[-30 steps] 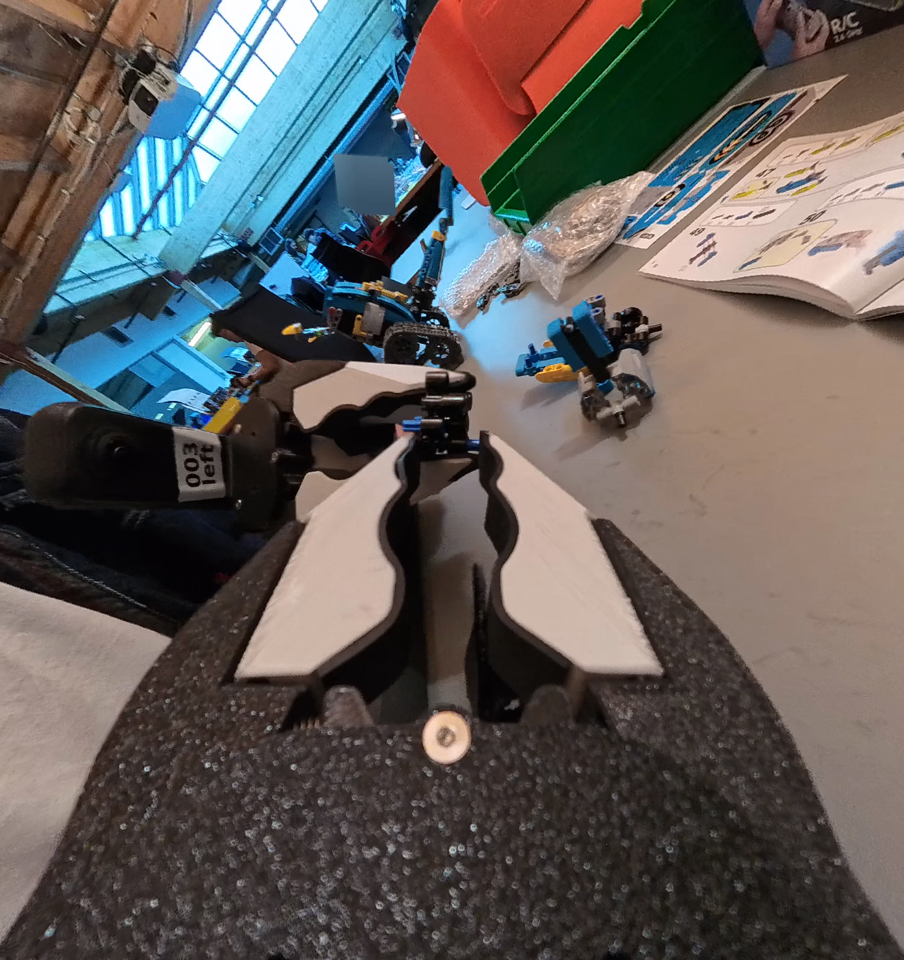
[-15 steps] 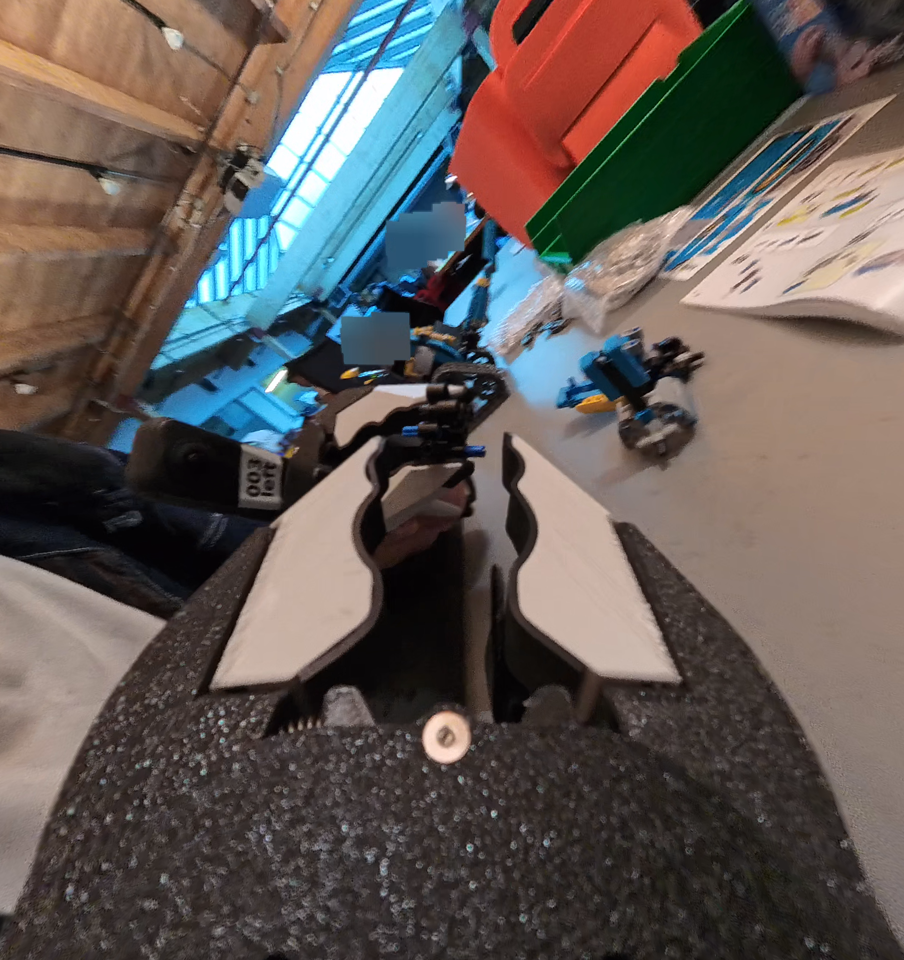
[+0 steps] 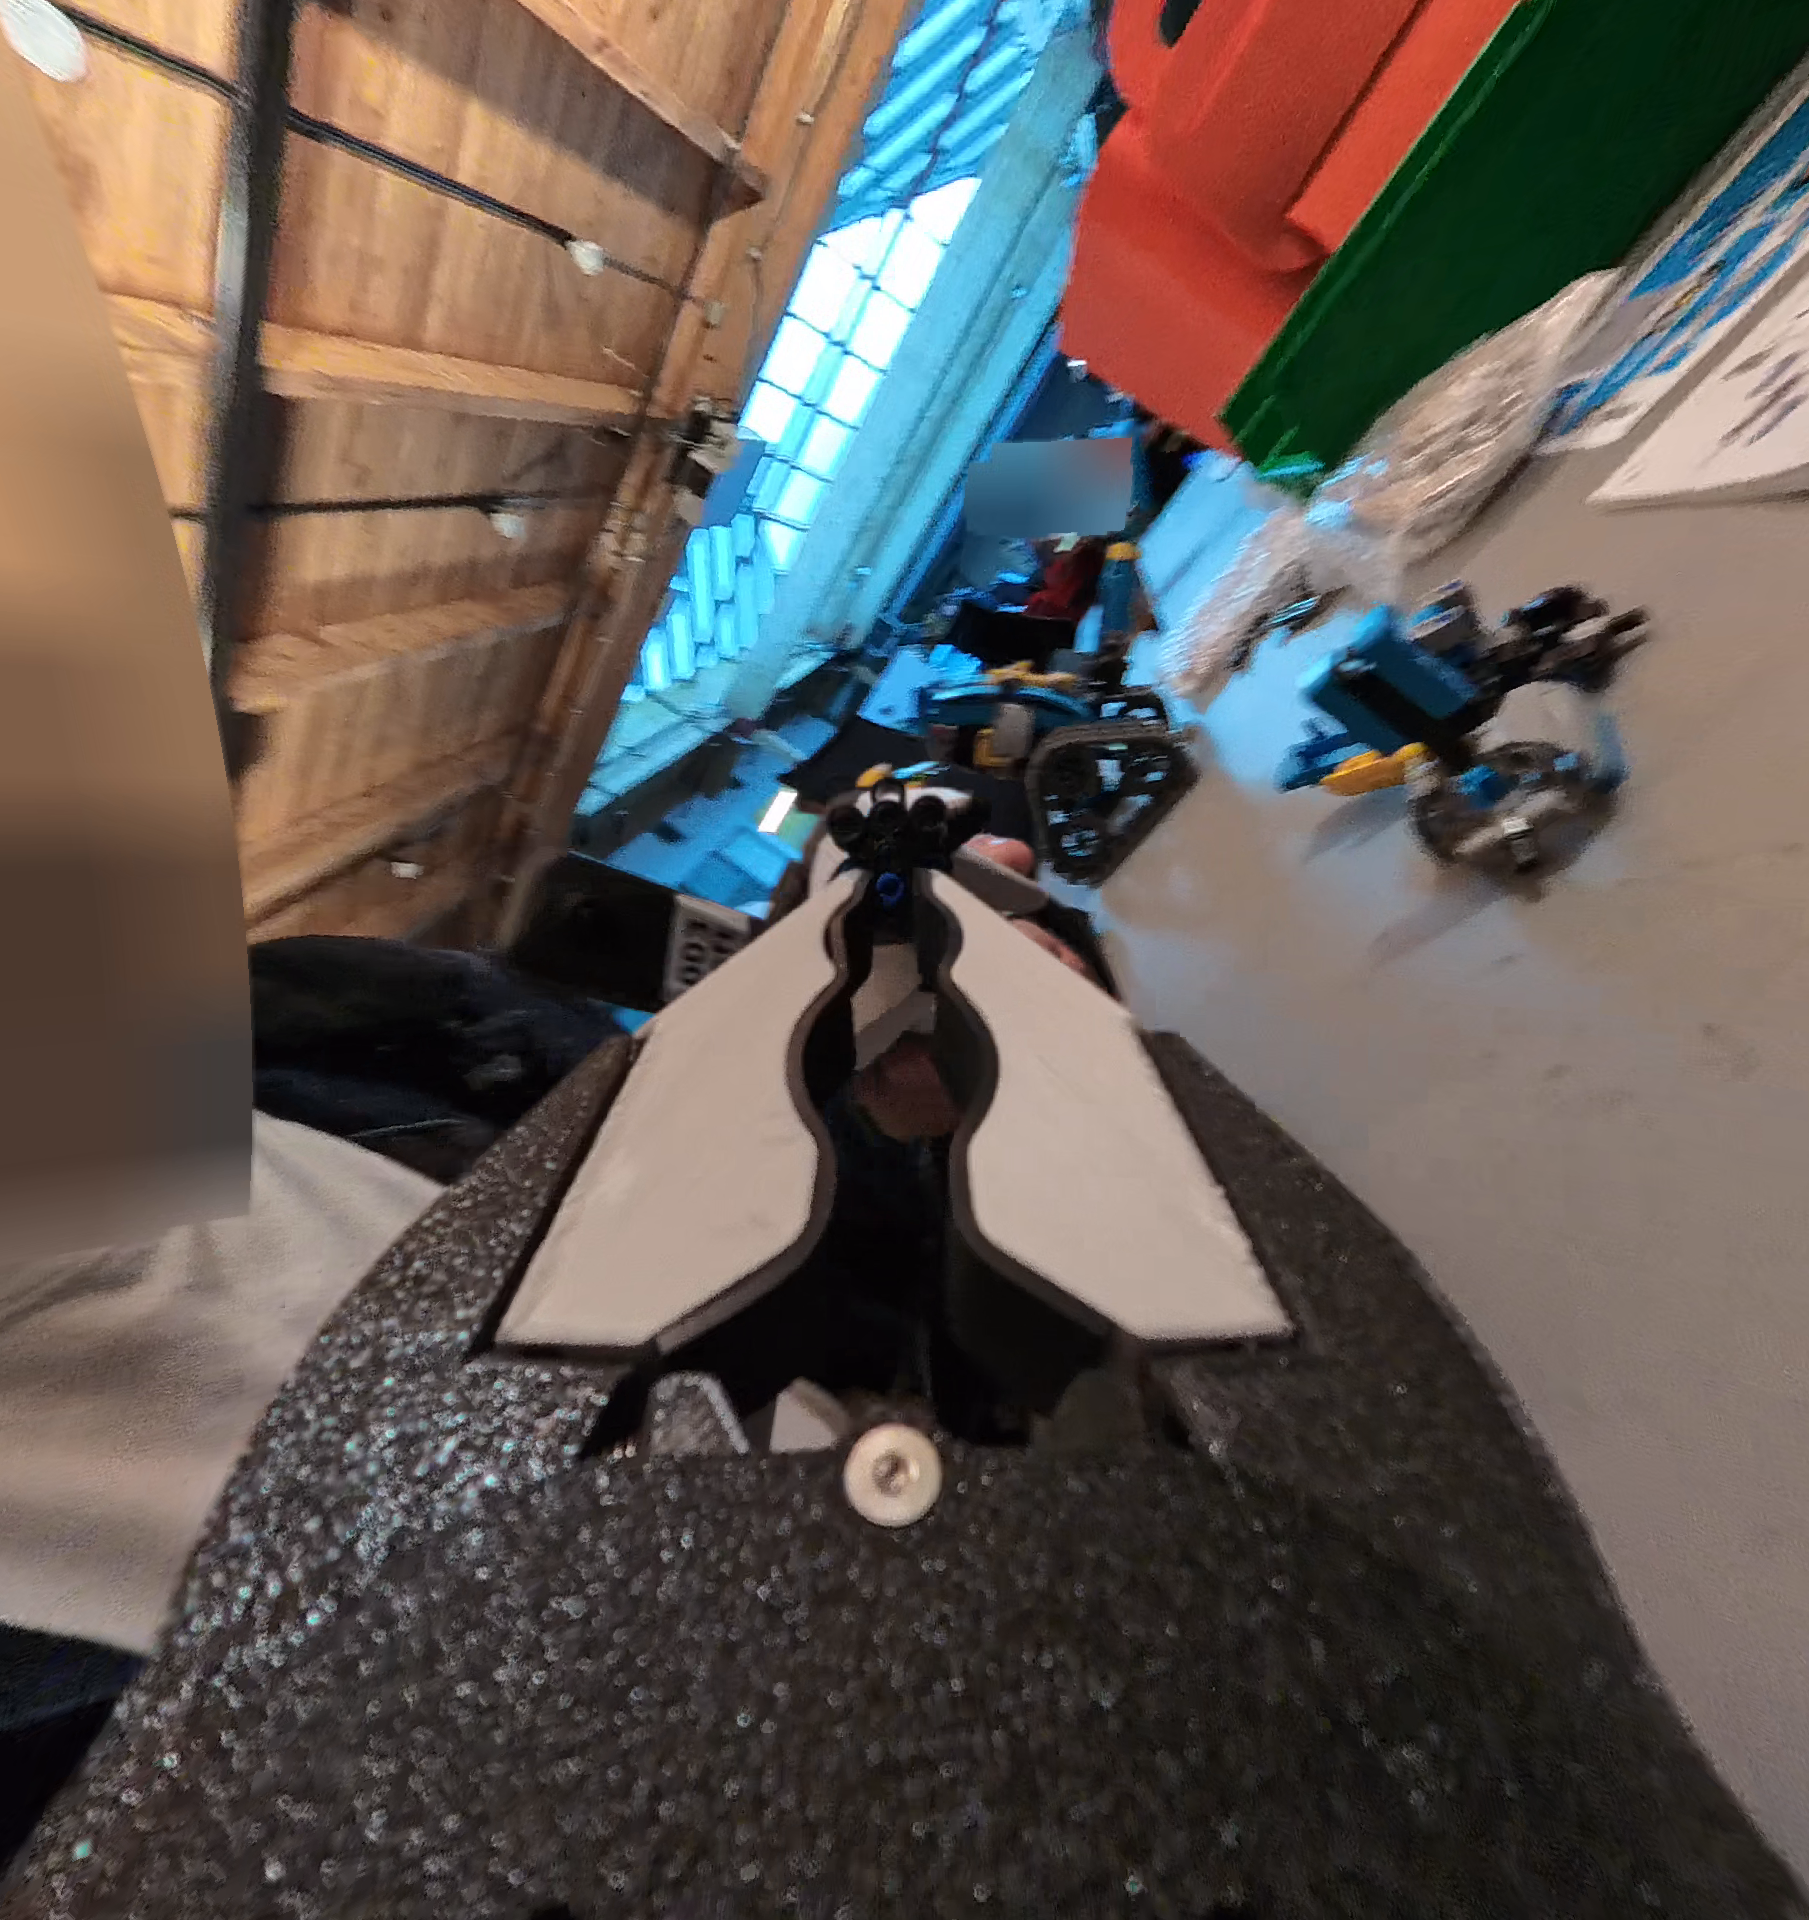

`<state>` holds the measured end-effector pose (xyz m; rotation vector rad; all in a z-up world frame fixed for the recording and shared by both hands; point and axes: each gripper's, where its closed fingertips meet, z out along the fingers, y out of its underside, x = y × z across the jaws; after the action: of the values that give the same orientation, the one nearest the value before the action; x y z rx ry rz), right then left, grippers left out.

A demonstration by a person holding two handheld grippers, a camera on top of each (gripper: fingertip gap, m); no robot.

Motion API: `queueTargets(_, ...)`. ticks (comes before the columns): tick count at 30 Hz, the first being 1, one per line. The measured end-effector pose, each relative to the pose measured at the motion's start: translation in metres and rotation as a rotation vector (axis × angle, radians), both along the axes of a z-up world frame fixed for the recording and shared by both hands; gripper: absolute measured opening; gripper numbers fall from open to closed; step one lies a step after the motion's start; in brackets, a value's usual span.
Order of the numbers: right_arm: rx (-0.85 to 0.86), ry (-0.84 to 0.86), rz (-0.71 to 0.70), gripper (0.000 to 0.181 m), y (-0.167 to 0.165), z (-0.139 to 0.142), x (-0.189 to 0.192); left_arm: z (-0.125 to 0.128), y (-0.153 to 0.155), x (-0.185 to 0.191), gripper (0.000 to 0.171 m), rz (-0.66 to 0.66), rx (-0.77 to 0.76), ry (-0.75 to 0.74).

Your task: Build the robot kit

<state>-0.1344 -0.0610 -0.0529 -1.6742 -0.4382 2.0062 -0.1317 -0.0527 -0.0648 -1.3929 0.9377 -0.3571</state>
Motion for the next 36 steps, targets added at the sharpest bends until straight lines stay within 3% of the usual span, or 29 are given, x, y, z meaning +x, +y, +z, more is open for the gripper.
queueTargets(2,0.066,-0.146,-0.121,0.006,0.017,-0.013,0.010,-0.014,0.011,-0.004,0.030,0.041,-0.088,0.017)
queueTargets(5,0.254,-0.573,-0.336,0.006,0.049,-0.054,0.043,-0.038,0.022,-0.006,0.034,0.046,-0.263,0.029)
queueTargets(8,0.432,-1.057,-0.364,0.007,0.061,-0.104,0.075,-0.049,0.024,-0.006,0.034,0.037,-0.344,0.026)
queueTargets(10,0.446,-1.152,-0.339,0.007,0.057,-0.116,0.079,-0.050,0.025,-0.006,0.034,0.037,-0.346,0.028)
queueTargets(16,0.438,-1.184,-0.327,0.007,0.054,-0.123,0.076,-0.055,0.022,-0.002,0.034,0.035,-0.318,0.082)
queueTargets(24,0.341,-0.942,-0.168,0.017,0.025,-0.113,0.039,-0.061,0.023,-0.002,0.034,0.032,-0.352,0.091)
queueTargets(31,0.509,-0.908,-0.189,0.024,0.021,-0.098,0.053,-0.074,0.016,0.006,0.030,-0.021,-0.386,0.153)
queueTargets(36,0.516,-0.961,-0.105,0.025,0.010,-0.113,0.045,-0.079,0.012,0.010,0.027,-0.041,-0.380,0.191)
